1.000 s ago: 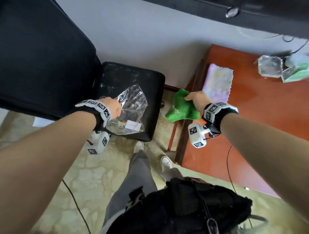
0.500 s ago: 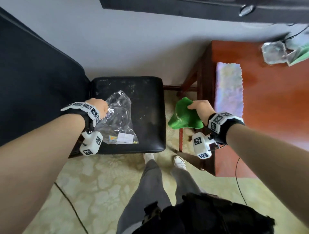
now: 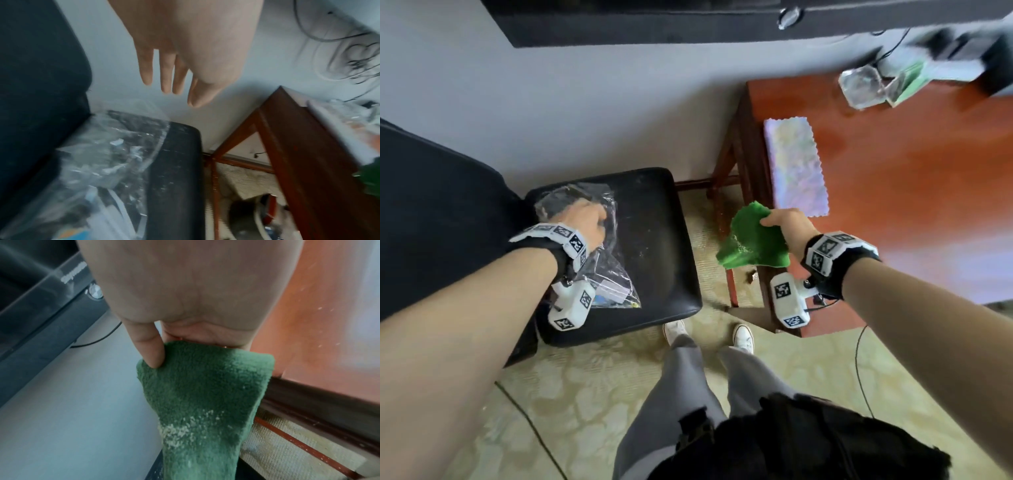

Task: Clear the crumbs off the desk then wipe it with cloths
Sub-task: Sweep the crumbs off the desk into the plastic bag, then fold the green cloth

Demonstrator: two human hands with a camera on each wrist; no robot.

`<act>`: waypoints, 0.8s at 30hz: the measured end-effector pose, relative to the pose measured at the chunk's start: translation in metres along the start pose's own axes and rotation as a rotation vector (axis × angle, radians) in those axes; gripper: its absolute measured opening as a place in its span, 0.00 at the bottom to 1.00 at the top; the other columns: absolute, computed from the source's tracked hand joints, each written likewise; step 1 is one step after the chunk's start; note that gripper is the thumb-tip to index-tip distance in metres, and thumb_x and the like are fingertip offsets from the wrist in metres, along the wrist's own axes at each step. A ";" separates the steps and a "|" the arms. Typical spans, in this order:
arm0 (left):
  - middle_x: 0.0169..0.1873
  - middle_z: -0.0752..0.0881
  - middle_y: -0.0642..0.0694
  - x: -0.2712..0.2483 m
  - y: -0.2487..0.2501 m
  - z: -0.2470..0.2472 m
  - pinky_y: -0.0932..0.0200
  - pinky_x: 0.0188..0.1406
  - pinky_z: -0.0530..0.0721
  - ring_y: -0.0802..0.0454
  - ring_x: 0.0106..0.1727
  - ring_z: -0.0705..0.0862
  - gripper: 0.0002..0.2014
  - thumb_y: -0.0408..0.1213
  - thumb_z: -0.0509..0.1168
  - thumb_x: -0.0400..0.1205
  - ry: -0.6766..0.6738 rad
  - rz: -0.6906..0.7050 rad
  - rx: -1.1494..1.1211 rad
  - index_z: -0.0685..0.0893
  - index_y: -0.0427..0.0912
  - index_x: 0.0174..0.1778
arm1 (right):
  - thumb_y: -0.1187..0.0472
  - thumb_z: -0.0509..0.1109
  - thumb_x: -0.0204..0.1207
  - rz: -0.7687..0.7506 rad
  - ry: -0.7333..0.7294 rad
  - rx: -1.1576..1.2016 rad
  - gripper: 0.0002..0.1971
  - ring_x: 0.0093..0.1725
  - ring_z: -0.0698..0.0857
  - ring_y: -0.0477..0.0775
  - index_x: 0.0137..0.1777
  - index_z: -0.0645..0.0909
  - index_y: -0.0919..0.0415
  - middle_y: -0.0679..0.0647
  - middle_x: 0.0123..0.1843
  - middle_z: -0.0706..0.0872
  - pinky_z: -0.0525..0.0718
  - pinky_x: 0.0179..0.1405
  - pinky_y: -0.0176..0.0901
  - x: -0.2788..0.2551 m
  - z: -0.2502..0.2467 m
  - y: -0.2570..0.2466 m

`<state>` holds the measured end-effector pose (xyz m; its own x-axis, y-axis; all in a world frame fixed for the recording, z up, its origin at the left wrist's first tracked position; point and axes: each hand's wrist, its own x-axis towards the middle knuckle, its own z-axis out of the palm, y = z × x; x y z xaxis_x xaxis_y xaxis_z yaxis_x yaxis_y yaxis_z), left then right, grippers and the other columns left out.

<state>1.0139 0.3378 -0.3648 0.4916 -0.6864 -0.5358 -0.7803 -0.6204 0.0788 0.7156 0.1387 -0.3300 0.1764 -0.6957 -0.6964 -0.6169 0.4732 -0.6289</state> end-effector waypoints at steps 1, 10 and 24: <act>0.66 0.83 0.41 -0.001 0.021 0.001 0.48 0.65 0.80 0.37 0.64 0.83 0.14 0.34 0.64 0.82 -0.017 0.052 -0.077 0.86 0.45 0.63 | 0.70 0.70 0.74 0.026 0.010 0.027 0.08 0.35 0.83 0.54 0.36 0.82 0.61 0.58 0.37 0.84 0.81 0.39 0.41 0.000 -0.010 0.004; 0.57 0.87 0.36 -0.047 0.250 0.012 0.52 0.56 0.80 0.41 0.58 0.85 0.17 0.25 0.54 0.85 -0.545 0.017 -1.015 0.82 0.36 0.66 | 0.69 0.64 0.76 0.151 -0.053 0.384 0.14 0.59 0.86 0.68 0.60 0.84 0.69 0.68 0.60 0.87 0.84 0.61 0.55 -0.005 -0.120 0.047; 0.50 0.90 0.46 -0.105 0.452 0.060 0.48 0.63 0.83 0.50 0.57 0.88 0.04 0.35 0.71 0.82 -0.334 0.027 -1.113 0.87 0.47 0.51 | 0.61 0.65 0.78 0.215 -0.080 0.534 0.18 0.57 0.89 0.66 0.66 0.81 0.66 0.64 0.61 0.88 0.87 0.53 0.60 -0.003 -0.298 0.117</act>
<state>0.5867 0.1525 -0.3238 0.2240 -0.6733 -0.7047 0.0631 -0.7115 0.6999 0.4144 0.0355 -0.2986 0.1603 -0.5201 -0.8389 -0.1769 0.8210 -0.5428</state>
